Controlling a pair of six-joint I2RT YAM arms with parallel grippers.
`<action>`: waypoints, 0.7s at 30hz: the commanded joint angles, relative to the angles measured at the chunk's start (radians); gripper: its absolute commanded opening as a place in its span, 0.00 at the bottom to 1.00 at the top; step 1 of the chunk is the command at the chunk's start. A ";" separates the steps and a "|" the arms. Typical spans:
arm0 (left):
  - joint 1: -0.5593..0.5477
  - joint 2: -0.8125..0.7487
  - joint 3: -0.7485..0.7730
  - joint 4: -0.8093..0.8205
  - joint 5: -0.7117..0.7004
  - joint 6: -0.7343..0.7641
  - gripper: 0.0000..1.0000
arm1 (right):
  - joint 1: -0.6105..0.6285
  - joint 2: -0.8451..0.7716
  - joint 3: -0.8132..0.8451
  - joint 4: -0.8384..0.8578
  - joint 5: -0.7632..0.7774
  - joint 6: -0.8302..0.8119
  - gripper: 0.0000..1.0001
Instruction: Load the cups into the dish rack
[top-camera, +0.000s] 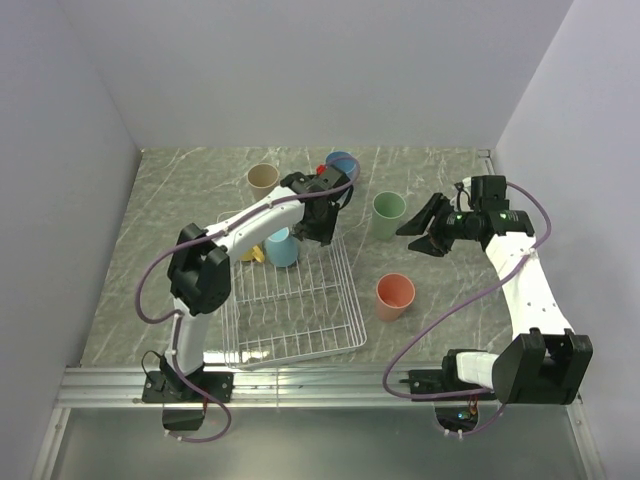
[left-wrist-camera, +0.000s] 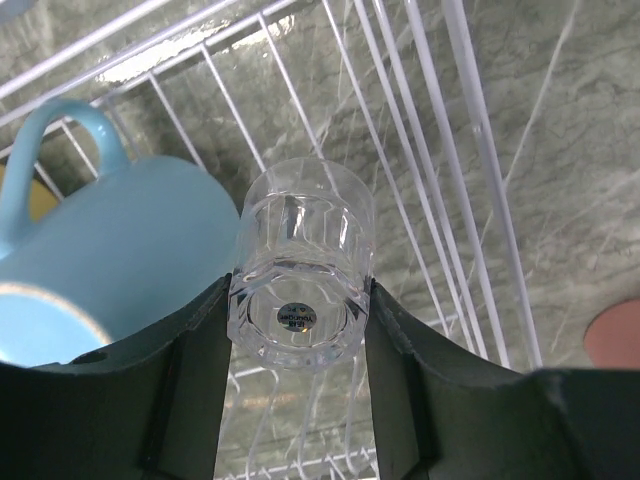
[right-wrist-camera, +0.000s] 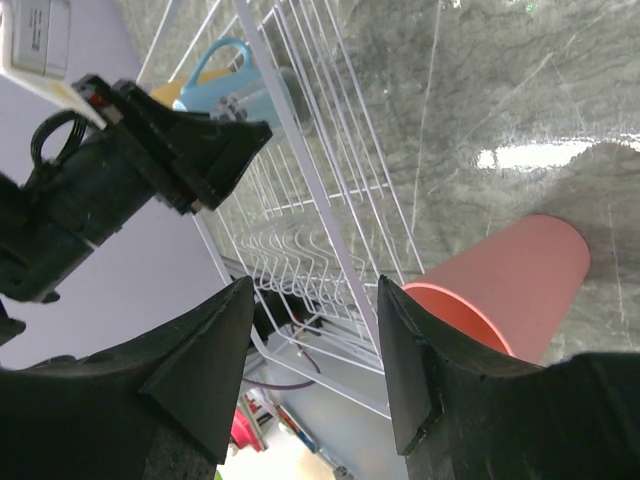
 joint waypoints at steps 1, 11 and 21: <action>-0.006 0.025 0.051 0.046 -0.003 -0.004 0.00 | 0.016 -0.004 0.053 -0.010 0.007 -0.021 0.59; 0.014 0.125 0.148 0.020 -0.039 0.008 0.61 | 0.026 -0.024 0.017 -0.007 0.009 -0.023 0.59; 0.020 0.030 0.179 -0.020 -0.067 -0.029 0.99 | 0.028 0.025 0.043 0.007 0.039 -0.031 0.59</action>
